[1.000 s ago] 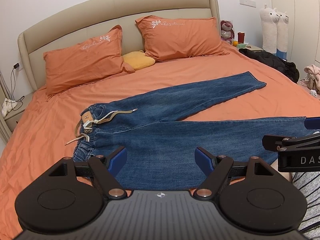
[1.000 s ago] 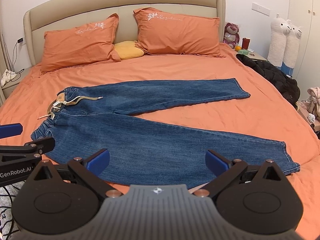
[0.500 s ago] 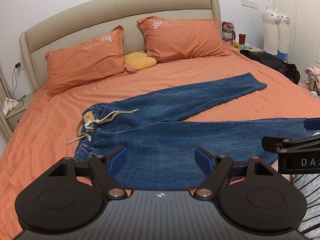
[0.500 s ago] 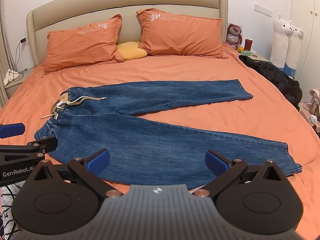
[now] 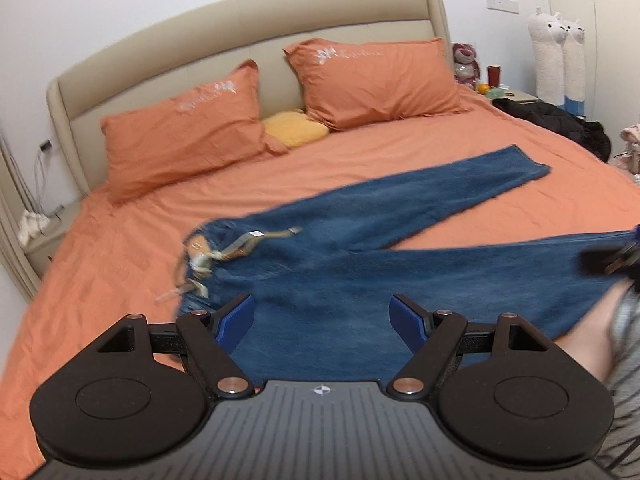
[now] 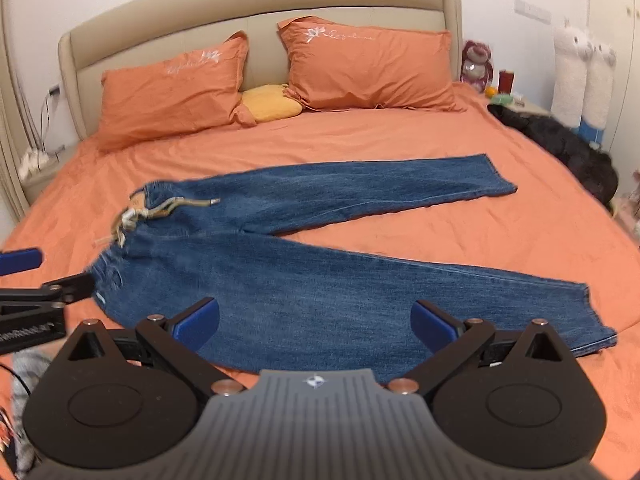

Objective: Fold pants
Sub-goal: 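Reach the left tool to the jeans waistband while the right tool reaches a leg hem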

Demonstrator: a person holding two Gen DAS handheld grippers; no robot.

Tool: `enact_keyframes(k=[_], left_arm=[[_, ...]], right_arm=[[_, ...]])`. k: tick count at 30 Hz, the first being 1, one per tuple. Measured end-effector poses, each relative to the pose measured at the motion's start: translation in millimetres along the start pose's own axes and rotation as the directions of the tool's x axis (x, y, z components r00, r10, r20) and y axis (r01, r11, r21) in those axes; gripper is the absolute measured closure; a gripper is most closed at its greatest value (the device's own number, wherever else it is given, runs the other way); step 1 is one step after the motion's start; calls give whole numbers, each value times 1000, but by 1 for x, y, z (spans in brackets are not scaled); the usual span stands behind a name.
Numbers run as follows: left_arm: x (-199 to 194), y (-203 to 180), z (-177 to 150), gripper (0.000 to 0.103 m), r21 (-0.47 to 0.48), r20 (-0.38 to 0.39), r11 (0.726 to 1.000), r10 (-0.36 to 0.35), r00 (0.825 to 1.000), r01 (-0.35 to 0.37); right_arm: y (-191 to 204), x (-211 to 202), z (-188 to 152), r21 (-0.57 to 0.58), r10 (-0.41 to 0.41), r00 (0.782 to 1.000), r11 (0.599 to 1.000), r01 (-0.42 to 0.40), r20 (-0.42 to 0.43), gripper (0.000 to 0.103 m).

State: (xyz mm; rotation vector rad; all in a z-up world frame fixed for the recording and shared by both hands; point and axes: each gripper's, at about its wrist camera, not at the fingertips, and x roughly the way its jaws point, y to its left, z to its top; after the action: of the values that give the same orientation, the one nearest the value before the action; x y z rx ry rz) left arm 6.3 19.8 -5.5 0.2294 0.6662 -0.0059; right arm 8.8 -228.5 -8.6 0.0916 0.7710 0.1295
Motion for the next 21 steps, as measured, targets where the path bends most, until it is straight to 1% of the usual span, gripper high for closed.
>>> enact_keyframes(k=[1,3,5,6,8,10,11,12,13,14,16,17,18,19,21], left_arm=[[2,9,3,13,16,11,1000,11,1000,-11],[9,25,9,14,59,23,998,22,999,-23],[19,42,15,19,114,21,993,27,999,-29],[26,51,18,20,144,15,989,27,1000,-29],[41,70,23,23,207,-12,978,25,1000,-22],[59,88,26,24,256,-45,966,36,998,-24],[69,97,25,25,273,-65,962,42,997,-23],[77,106,24,25,293,-81,956,40,996,-14],[86,115,21,25,316,-92,949,25,995,5],[94,121,16,25,345,-104,939,15,994,21],[115,129,6,25,419,-144,907,24,989,39],[126,130,0,25,457,-171,888,33,985,49],[138,132,-6,25,489,-211,869,38,977,72],[152,131,-11,25,524,-258,845,40,965,105],[174,123,-26,25,612,-314,775,55,948,158]], right_arm=[[-10,1,4,25,4,1000,1000,-4,17,5],[-34,3,11,60,-24,998,998,20,62,5],[-56,8,19,41,-70,994,997,66,84,6],[-68,12,23,27,-96,992,995,94,86,7],[-94,20,30,5,-142,986,990,142,90,15],[-121,30,38,-17,-181,980,983,182,80,29],[-137,35,41,-23,-199,977,979,201,73,32],[-152,39,44,-24,-218,974,975,220,64,40],[-171,44,46,-23,-230,972,973,232,52,45],[-188,50,48,-22,-241,970,970,242,39,47],[-223,63,49,-13,-292,956,956,292,5,52],[-239,70,47,-17,-315,949,949,314,-15,52],[-256,78,45,-25,-332,943,943,331,-36,56],[-273,86,42,-26,-352,934,936,351,-60,60],[-304,99,32,-18,-377,918,926,378,-119,65]])
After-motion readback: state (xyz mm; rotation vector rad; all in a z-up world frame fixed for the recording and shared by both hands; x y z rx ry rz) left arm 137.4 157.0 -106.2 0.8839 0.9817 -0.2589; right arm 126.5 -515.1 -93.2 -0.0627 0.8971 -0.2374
